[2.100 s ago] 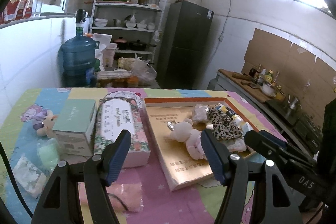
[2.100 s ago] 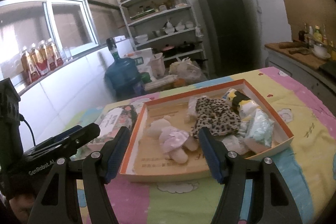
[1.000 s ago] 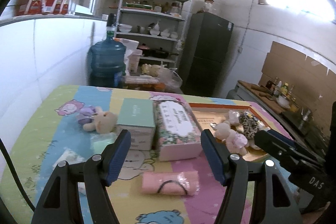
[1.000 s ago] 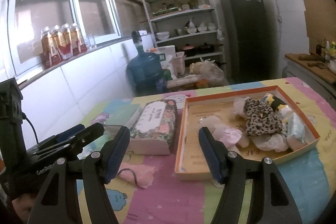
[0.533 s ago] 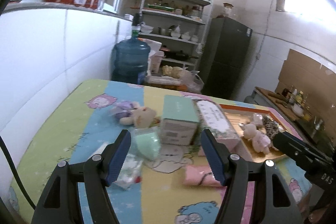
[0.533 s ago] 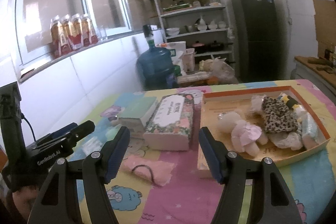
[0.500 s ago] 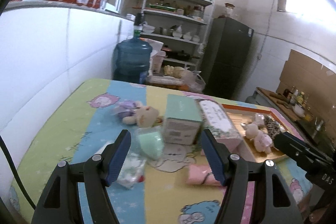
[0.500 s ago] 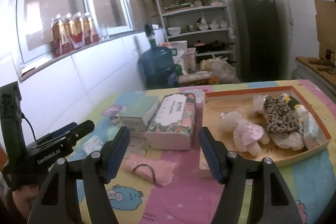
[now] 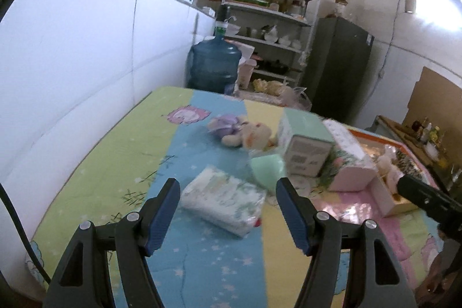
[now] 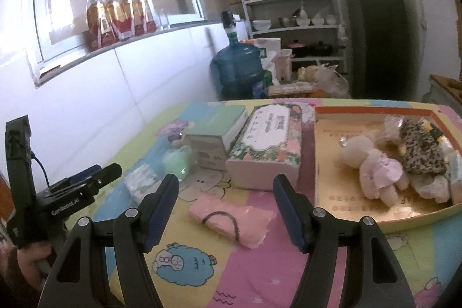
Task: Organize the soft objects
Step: 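Grasp the pink plastic-wrapped roll with the right tool while the left tool grasps the white floral diaper pack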
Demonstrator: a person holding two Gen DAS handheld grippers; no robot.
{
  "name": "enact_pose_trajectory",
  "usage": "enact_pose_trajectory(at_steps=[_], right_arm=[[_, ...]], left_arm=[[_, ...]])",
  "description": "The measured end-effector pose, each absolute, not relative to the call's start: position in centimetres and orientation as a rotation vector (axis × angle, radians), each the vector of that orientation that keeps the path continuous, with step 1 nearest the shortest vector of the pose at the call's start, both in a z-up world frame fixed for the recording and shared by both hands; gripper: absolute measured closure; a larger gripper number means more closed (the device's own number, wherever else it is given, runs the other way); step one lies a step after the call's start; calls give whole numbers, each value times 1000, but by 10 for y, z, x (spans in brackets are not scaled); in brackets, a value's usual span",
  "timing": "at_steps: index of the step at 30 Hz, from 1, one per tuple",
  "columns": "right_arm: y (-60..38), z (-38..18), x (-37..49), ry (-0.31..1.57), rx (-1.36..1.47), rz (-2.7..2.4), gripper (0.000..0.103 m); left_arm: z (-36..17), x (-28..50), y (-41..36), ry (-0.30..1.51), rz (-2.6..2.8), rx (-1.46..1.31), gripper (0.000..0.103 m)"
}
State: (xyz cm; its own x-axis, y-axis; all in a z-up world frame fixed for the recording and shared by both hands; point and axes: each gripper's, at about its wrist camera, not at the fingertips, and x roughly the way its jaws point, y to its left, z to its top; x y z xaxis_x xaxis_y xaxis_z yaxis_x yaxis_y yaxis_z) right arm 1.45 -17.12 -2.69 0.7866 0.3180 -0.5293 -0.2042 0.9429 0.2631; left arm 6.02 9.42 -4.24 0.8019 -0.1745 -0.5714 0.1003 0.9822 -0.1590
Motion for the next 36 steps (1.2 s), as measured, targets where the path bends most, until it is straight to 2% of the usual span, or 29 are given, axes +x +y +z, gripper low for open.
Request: enact_pose_trajectory(at_steps=[21, 24, 26, 29, 32, 33, 34, 35, 36], right_arm=[[-169, -42, 33, 641, 220, 300, 33], [-167, -44, 37, 647, 224, 304, 33], [-165, -46, 39, 651, 227, 307, 33], [-163, -47, 41, 651, 231, 310, 33], [-163, -48, 42, 654, 230, 310, 33], [-163, -48, 41, 656, 229, 309, 33], [-163, -49, 41, 658, 226, 307, 33], [-164, -49, 41, 660, 224, 305, 33], [-164, -49, 41, 661, 222, 303, 33]], left_arm=[[-84, 114, 104, 789, -151, -166, 34], [-88, 118, 103, 821, -185, -189, 30], [-89, 119, 100, 833, -199, -181, 20], [-89, 121, 85, 856, -191, -118, 12], [-89, 122, 76, 864, -212, -95, 12], [-89, 121, 75, 863, -217, -96, 13], [-88, 121, 74, 856, -228, -105, 22], [-87, 120, 76, 847, -242, -117, 39], [-86, 119, 77, 838, -265, -144, 44]])
